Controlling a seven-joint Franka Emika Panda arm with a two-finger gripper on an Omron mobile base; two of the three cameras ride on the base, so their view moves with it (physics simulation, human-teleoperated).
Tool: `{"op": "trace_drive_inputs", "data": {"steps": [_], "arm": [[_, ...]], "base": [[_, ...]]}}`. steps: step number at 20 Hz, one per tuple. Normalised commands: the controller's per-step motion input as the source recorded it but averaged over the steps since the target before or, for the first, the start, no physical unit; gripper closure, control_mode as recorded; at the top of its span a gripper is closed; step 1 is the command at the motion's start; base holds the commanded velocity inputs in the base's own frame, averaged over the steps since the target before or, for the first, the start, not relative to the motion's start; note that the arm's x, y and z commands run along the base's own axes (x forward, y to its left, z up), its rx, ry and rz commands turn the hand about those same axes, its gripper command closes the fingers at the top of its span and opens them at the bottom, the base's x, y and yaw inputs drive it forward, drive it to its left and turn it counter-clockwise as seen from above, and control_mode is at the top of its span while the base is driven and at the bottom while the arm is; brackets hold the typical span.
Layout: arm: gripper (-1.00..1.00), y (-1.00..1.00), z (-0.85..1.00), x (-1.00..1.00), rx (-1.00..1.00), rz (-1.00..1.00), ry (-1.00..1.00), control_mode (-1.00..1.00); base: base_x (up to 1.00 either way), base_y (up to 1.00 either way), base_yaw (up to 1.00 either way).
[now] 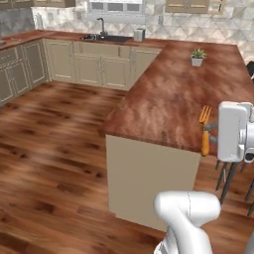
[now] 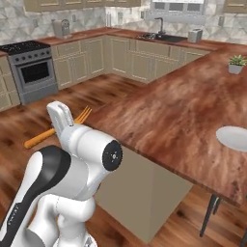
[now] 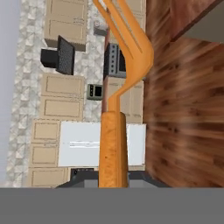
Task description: Take the fork and place it on the left side of the plate. Then take the spoon and place it on the right side of the plate. Make sure they're directly next to the plate.
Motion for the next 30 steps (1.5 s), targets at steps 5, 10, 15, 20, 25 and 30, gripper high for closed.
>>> {"op": "trace_drive_inputs", "data": {"steps": [5,10,15,20,25,30], "arm": [[1.00,0.00,0.00,0.00,0.00,0.00,0.00,1.00],[1.00,0.00,0.00,0.00,0.00,0.00,0.00,1.00],[1.00,0.00,0.00,0.00,0.00,0.00,0.00,1.00],[1.00,0.00,0.00,0.00,0.00,0.00,0.00,1.00],[1.00,0.00,0.00,0.00,0.00,0.00,0.00,1.00],[1.00,0.00,0.00,0.00,0.00,0.00,0.00,1.00]], "base": [[0.00,-0.98,0.22],[0.01,-1.00,0.30],[0.08,-1.00,0.37],[0.09,-0.94,0.43],[0.07,-0.66,0.51],[0.00,-0.45,0.55]]}}
